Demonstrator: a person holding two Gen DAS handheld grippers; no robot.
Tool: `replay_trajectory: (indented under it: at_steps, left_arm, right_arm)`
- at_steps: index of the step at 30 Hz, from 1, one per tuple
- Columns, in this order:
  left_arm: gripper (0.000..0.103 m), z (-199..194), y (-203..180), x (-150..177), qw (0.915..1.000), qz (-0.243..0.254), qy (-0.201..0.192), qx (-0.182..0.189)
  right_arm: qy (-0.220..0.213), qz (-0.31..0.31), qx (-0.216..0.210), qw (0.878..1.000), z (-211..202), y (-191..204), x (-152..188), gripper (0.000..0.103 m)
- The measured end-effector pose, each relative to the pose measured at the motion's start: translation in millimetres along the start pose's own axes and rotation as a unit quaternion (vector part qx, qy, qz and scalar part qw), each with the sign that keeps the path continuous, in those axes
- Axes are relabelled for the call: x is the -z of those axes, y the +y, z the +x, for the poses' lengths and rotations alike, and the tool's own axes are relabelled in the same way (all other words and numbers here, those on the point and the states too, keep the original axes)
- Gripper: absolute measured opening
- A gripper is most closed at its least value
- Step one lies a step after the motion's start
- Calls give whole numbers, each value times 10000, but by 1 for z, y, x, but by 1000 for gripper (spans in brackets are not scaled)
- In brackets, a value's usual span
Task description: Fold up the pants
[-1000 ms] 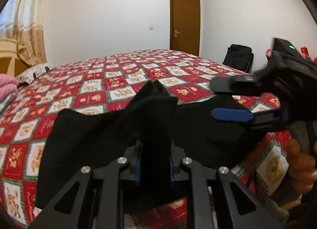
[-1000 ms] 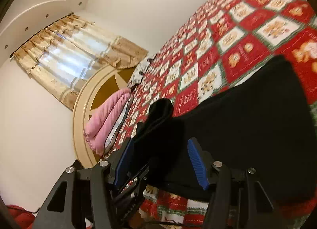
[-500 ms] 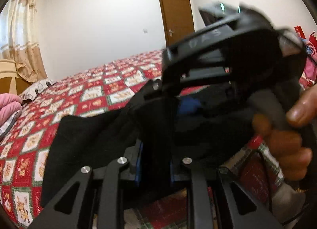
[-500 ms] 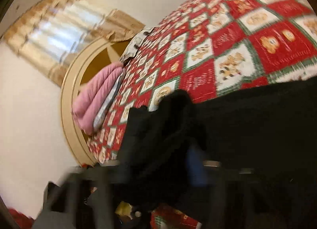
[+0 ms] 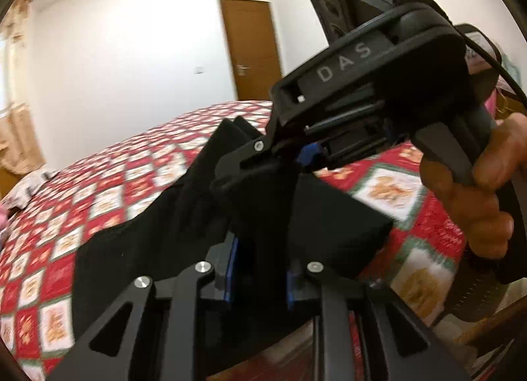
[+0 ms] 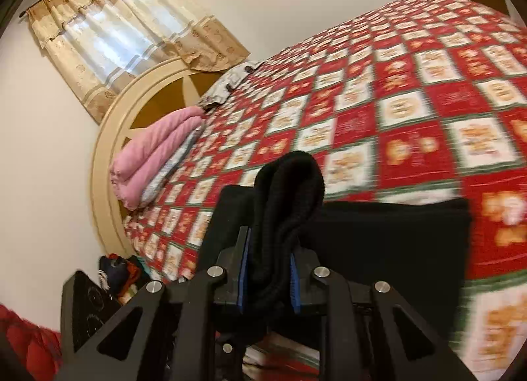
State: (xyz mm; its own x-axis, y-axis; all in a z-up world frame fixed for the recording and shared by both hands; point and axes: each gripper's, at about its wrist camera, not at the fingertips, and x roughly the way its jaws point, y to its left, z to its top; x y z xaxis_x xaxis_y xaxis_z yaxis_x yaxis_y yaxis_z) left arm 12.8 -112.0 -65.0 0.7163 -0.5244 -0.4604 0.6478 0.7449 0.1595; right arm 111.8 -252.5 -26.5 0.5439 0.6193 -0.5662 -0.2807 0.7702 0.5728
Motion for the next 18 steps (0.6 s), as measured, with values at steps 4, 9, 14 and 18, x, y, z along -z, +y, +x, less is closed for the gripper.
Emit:
replay_trajectory:
  at_steps: [4, 9, 14, 18]
  left_arm:
    - [25, 19, -34, -7, 9993, 257, 78, 267]
    - [26, 43, -44, -12, 9983, 123, 368, 438]
    - [34, 60, -37, -6, 9940, -256, 805, 688]
    - [61, 47, -25, -6, 9910, -405, 872, 927]
  right_arm:
    - [-92, 256, 234, 9994, -24, -33, 8, 21]
    - [-97, 495, 294, 9983, -30, -65, 14, 21]
    - [116, 629, 461, 9969, -9, -93, 18, 21]
    - [51, 1506, -220, 9883, -20, -124, 25, 24]
